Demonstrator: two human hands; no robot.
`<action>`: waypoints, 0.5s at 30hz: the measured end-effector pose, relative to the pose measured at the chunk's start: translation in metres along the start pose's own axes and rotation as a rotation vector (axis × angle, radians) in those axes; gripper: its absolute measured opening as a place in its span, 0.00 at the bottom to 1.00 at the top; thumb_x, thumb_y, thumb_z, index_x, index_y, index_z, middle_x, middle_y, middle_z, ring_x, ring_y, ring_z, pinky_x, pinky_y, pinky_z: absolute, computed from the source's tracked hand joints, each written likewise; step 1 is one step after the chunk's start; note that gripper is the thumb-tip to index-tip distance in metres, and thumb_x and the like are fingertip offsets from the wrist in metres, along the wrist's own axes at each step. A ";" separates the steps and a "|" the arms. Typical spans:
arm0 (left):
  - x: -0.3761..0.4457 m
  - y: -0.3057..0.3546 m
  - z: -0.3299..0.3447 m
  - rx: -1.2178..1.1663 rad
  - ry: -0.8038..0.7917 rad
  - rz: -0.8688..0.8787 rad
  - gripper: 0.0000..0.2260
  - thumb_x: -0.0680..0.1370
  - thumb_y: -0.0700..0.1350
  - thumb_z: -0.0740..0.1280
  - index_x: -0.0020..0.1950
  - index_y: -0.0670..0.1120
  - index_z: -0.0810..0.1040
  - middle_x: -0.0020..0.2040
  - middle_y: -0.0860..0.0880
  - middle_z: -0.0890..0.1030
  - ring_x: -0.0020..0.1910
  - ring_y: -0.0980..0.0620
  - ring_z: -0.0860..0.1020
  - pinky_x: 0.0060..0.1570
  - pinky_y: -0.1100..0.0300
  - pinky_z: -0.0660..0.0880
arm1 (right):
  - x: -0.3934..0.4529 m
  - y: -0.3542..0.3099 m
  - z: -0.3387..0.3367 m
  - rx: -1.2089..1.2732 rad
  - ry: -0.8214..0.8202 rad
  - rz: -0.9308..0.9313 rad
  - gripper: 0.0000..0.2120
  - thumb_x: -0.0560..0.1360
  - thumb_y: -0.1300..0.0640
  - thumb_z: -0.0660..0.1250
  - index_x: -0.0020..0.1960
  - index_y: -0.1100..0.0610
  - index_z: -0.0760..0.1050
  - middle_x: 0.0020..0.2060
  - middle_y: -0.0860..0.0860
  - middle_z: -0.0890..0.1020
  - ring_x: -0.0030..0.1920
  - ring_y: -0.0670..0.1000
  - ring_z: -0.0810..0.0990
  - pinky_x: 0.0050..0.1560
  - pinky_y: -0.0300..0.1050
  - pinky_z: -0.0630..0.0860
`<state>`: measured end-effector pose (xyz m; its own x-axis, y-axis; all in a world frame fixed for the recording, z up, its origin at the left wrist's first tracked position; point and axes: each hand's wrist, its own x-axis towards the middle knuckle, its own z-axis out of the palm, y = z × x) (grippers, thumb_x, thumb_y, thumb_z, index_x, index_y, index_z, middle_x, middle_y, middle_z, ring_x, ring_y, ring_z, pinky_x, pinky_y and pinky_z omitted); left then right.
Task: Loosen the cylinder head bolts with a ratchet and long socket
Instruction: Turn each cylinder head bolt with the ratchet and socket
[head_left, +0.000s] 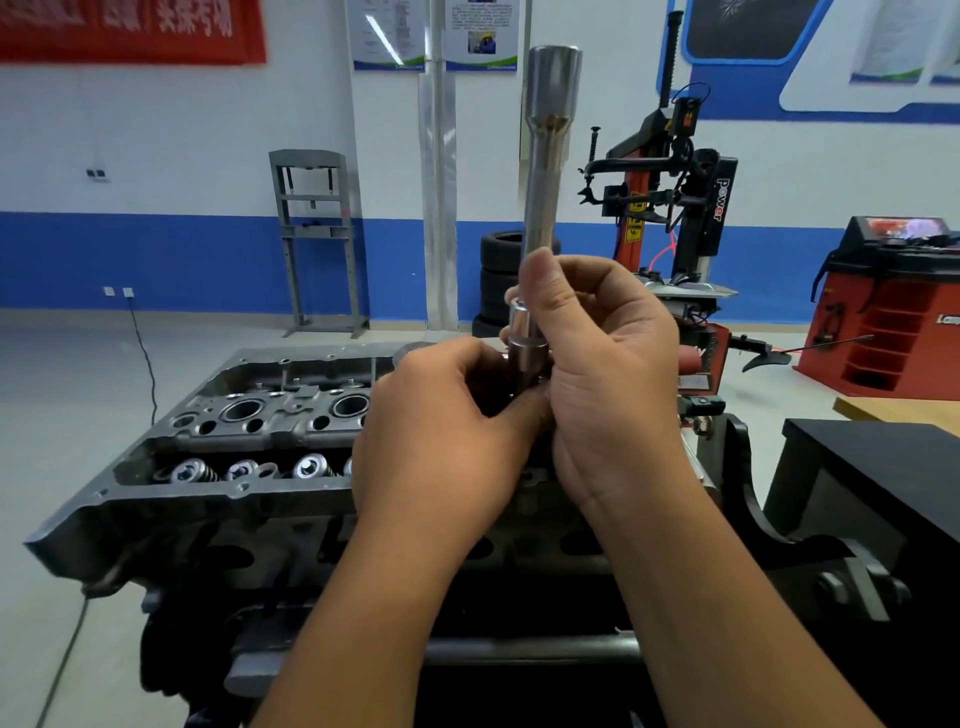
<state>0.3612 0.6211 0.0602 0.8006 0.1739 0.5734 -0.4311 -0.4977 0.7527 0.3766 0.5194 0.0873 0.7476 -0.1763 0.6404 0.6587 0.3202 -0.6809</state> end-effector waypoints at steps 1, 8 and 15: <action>0.000 0.001 0.000 -0.003 -0.016 0.006 0.11 0.70 0.63 0.74 0.47 0.61 0.84 0.42 0.63 0.85 0.45 0.60 0.84 0.48 0.47 0.83 | 0.000 0.000 0.000 -0.015 -0.001 -0.012 0.06 0.74 0.49 0.74 0.41 0.50 0.81 0.35 0.51 0.83 0.35 0.48 0.80 0.40 0.43 0.79; 0.002 0.005 -0.005 -0.073 -0.173 0.013 0.15 0.72 0.58 0.67 0.56 0.60 0.85 0.49 0.62 0.87 0.52 0.55 0.85 0.55 0.44 0.82 | 0.001 0.001 0.002 -0.017 -0.019 0.031 0.11 0.78 0.46 0.68 0.39 0.49 0.81 0.38 0.53 0.86 0.38 0.50 0.82 0.44 0.49 0.80; 0.000 0.003 -0.001 -0.034 -0.044 0.031 0.14 0.69 0.62 0.71 0.51 0.61 0.86 0.43 0.64 0.86 0.43 0.59 0.85 0.48 0.48 0.83 | 0.001 0.002 -0.001 -0.022 0.011 0.011 0.06 0.73 0.48 0.74 0.41 0.49 0.83 0.37 0.51 0.83 0.38 0.49 0.79 0.44 0.49 0.80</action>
<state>0.3594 0.6205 0.0623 0.8039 0.1205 0.5824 -0.4694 -0.4727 0.7458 0.3791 0.5193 0.0862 0.7559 -0.1827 0.6287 0.6517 0.3018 -0.6958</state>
